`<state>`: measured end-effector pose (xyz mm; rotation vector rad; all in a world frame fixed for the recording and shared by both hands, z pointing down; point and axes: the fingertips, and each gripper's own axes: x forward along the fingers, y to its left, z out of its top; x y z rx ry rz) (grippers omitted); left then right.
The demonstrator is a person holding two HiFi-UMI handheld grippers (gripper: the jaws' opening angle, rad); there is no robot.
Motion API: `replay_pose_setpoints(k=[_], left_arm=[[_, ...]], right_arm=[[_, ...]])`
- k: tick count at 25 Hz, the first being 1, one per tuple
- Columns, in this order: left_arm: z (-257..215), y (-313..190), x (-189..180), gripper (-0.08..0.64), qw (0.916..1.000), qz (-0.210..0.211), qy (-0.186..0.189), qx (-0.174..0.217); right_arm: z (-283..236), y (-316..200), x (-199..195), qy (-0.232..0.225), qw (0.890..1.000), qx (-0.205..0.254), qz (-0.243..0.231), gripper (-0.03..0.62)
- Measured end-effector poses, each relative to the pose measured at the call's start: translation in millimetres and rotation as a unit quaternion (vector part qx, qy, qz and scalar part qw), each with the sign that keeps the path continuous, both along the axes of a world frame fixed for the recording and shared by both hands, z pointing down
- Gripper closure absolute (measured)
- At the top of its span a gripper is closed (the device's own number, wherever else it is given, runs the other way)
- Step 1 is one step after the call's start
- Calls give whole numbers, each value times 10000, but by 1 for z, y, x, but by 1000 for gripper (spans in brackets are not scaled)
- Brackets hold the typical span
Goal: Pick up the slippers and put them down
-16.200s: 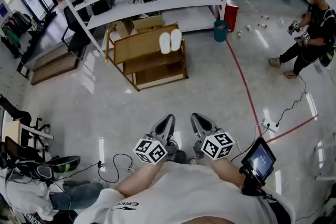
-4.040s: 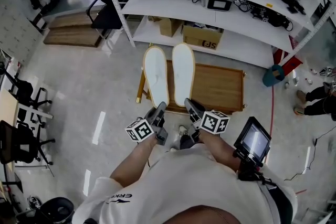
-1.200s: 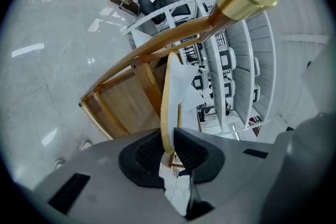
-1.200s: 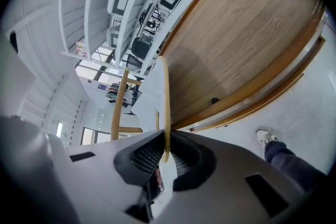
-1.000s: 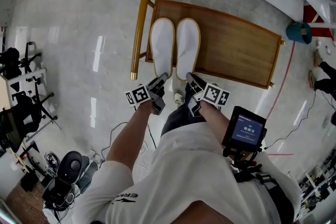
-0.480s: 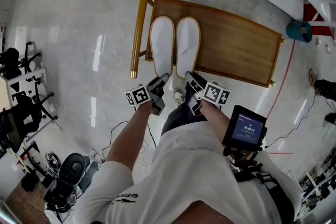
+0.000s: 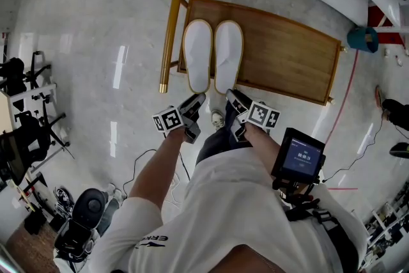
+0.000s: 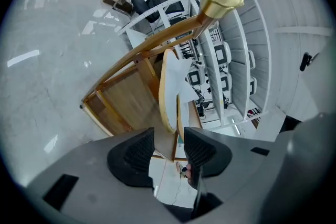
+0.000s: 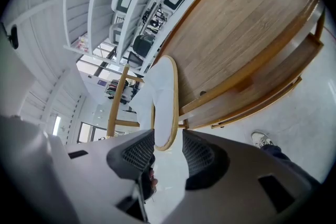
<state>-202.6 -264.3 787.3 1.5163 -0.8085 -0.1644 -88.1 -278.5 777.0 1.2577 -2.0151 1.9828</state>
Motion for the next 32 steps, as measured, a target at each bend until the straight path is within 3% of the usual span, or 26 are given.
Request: replay_pose_setpoints(k=[8, 18, 28, 32], left_arm=[[-25, 16, -2, 408, 9996, -74, 37, 260], [-84, 34, 9, 408, 9955, -244, 188, 894], [-161, 27, 19, 413, 9821, -348, 352, 1816], [-189, 25, 15, 440, 9744, -454, 224, 2191]], right_arm=[[-18, 14, 11, 74, 9999, 120, -32, 445], [-74, 20, 29, 44, 9969, 773, 110, 445], [-146, 22, 31, -52, 9876, 1555, 216, 446], [-182, 24, 30, -85, 9796, 1998, 213, 448]])
